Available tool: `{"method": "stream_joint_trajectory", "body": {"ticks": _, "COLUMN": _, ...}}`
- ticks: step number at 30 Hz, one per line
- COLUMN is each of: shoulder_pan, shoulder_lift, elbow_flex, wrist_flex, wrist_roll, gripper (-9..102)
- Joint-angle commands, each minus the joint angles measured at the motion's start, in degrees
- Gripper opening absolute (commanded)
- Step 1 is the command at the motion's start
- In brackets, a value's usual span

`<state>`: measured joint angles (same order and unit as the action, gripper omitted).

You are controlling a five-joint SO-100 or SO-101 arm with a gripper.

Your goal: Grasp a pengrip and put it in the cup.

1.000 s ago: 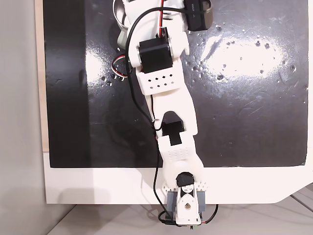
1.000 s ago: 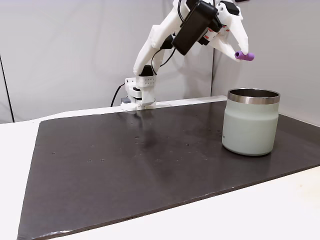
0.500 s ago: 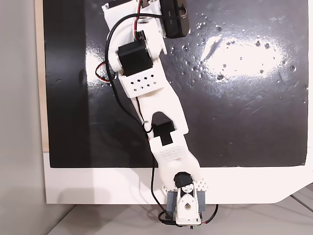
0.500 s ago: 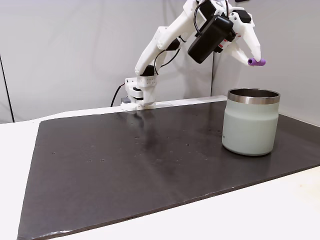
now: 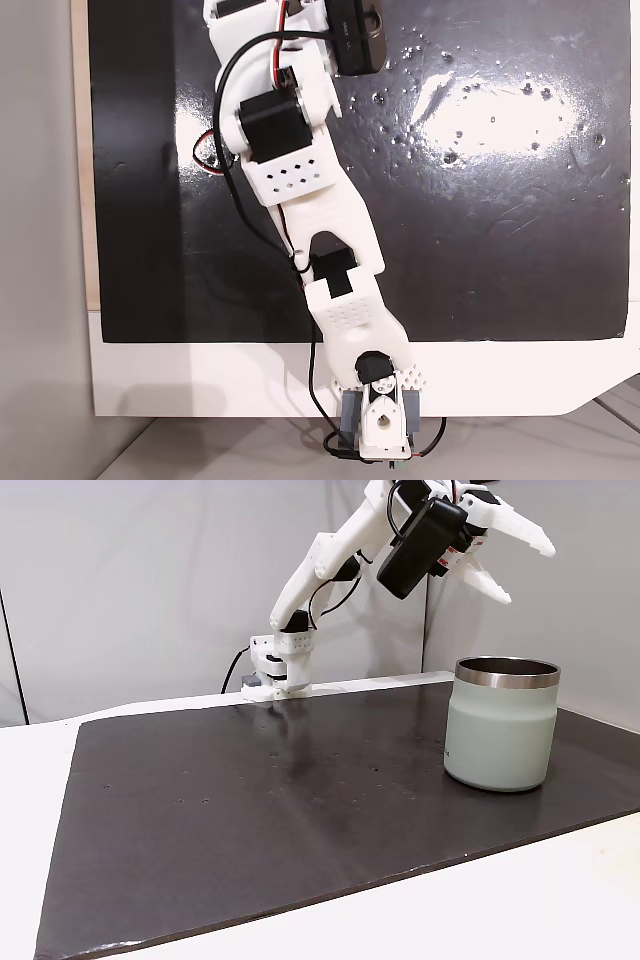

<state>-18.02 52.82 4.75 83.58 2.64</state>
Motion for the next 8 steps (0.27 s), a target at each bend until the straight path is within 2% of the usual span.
{"method": "stream_joint_trajectory", "body": {"ticks": 1, "shoulder_pan": 0.18, "shoulder_lift": 0.70, "elbow_flex": -3.34, "wrist_flex": 0.62, "wrist_roll": 0.09, "gripper": 26}}
{"method": "stream_joint_trajectory", "body": {"ticks": 8, "shoulder_pan": 0.26, "shoulder_lift": 0.70, "elbow_flex": -3.52, "wrist_flex": 0.62, "wrist_roll": -0.18, "gripper": 25}}
